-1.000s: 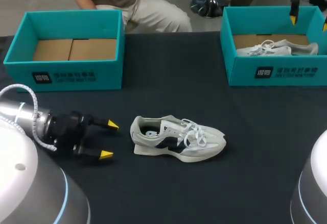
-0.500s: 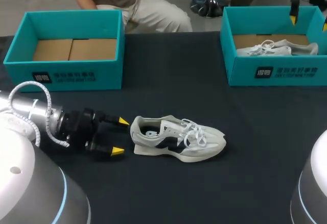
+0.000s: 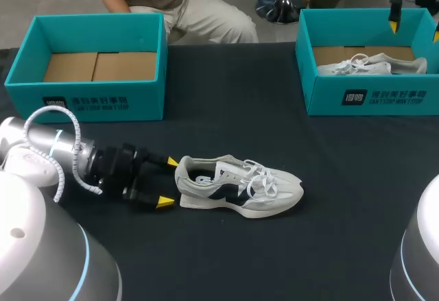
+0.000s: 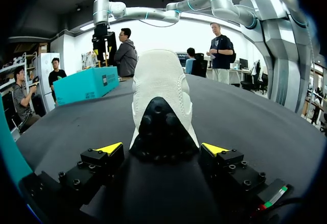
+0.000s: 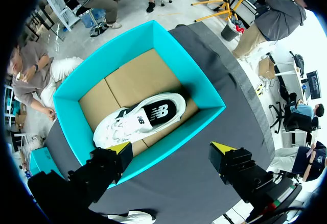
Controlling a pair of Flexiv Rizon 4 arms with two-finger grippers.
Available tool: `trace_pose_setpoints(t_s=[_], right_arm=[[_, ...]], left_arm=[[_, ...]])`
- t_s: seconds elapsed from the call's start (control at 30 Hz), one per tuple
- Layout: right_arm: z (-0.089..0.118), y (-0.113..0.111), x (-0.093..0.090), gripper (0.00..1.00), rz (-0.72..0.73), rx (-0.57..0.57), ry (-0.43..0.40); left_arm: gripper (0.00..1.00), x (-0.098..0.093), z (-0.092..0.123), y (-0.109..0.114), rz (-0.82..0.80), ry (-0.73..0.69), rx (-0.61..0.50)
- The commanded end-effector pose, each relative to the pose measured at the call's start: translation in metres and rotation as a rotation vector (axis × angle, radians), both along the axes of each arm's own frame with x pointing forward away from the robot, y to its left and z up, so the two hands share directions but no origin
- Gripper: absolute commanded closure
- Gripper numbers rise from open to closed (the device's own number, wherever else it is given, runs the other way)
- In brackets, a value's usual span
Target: Take the shoe out of the shoebox, open the shoe tongue, remove and reinsert the insole, then place the shoe into the shoebox
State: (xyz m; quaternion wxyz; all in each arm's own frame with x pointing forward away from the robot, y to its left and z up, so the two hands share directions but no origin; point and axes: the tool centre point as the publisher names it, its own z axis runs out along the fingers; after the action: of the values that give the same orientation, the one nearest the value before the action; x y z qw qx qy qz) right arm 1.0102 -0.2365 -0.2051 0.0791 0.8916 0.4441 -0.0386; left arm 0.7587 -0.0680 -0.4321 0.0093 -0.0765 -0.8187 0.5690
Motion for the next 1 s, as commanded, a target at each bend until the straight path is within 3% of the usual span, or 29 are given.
trace_pose_setpoints(t_s=[0.03,0.13,0.17,0.3,0.53,0.83,1.0], right_arm=[[0.0,0.0,0.0,0.0,0.0,0.001,-0.002],[0.0,0.0,0.0,0.0,0.0,0.001,-0.002],[0.0,0.0,0.0,0.0,0.0,0.001,-0.002],[0.0,0.0,0.0,0.0,0.0,0.001,-0.002],[0.0,0.0,0.0,0.0,0.0,0.001,-0.002],[0.0,0.0,0.0,0.0,0.0,0.001,-0.002],[0.0,0.0,0.0,0.0,0.0,0.001,-0.002]], left_arm=[[0.0,0.005,-0.004,-0.005,0.0,0.002,0.004],[0.01,0.005,-0.005,-0.007,0.0,0.001,0.008],[0.06,0.005,-0.005,-0.007,-0.001,0.0,0.009],[0.11,0.003,-0.007,-0.009,-0.007,0.001,0.012],[0.0,0.0,-0.006,-0.014,-0.017,0.004,0.01],[0.0,-0.004,-0.004,-0.024,-0.035,0.004,0.007],[0.1,-0.008,-0.006,-0.027,-0.041,0.007,0.009]])
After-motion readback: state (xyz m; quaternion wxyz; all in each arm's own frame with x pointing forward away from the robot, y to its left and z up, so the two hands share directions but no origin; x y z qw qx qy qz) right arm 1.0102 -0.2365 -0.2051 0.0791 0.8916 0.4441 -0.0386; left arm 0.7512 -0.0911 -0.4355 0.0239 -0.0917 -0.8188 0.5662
